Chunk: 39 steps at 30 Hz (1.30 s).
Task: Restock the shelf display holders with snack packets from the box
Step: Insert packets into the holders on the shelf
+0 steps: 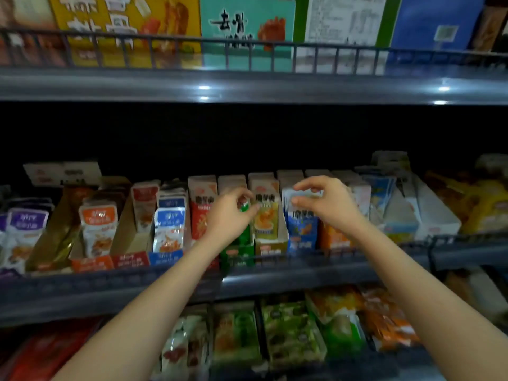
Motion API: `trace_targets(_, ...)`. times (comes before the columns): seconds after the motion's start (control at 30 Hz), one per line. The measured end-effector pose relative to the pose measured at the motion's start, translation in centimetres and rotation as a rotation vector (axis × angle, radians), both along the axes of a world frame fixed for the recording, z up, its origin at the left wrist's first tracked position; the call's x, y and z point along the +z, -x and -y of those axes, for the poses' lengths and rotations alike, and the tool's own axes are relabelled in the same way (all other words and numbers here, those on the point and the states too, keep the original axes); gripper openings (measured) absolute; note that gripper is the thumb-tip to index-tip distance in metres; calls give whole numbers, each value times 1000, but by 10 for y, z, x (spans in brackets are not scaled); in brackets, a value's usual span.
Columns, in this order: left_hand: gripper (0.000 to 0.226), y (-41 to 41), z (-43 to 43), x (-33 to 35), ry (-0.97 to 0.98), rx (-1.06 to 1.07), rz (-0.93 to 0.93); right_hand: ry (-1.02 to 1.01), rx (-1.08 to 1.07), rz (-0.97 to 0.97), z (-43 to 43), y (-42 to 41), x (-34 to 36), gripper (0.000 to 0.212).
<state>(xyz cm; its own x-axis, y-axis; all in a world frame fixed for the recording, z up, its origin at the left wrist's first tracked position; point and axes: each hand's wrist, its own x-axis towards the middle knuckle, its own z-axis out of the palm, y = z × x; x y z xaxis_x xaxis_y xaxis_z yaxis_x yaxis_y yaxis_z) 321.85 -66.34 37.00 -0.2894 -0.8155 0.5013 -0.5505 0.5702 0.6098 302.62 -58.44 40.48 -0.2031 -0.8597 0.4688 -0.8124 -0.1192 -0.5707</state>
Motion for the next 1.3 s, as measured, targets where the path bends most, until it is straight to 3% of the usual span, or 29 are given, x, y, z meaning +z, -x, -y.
trace_targets(0.13, 11, -27, -60, -34, -77, -96, -54, -128, 103, 147, -72, -15, -50, 20)
trace_targets(0.27, 9, -57, -120, -102, -265, -150, -53, -313, 115, 245, -132, -30, -135, 22)
trace_targets(0.47, 10, -101, -193, -232, -533, -120, 173, -781, 87, 274, -192, -49, -280, 30)
trace_targets(0.6, 12, -119, -220, -302, -721, -42, 267, -963, 87, 220, -213, -60, -356, 33)
trace_targets(0.77, 26, -148, -238, -377, -486, 153, 491, -1004, -2, 233, -219, -80, -438, 36)
trace_targets(0.9, 45, -156, -232, -416, -446, 165, 579, -971, 0, 193, -196, -104, -480, 45)
trace_targets(1.2, 46, -155, -210, -445, -552, 181, 384, -1017, 58, 184, -117, -129, -550, 43)
trace_targets(1.3, 52, -161, -209, -445, -562, 176, 331, -1048, 71, 93, -108, -126, -566, 50)
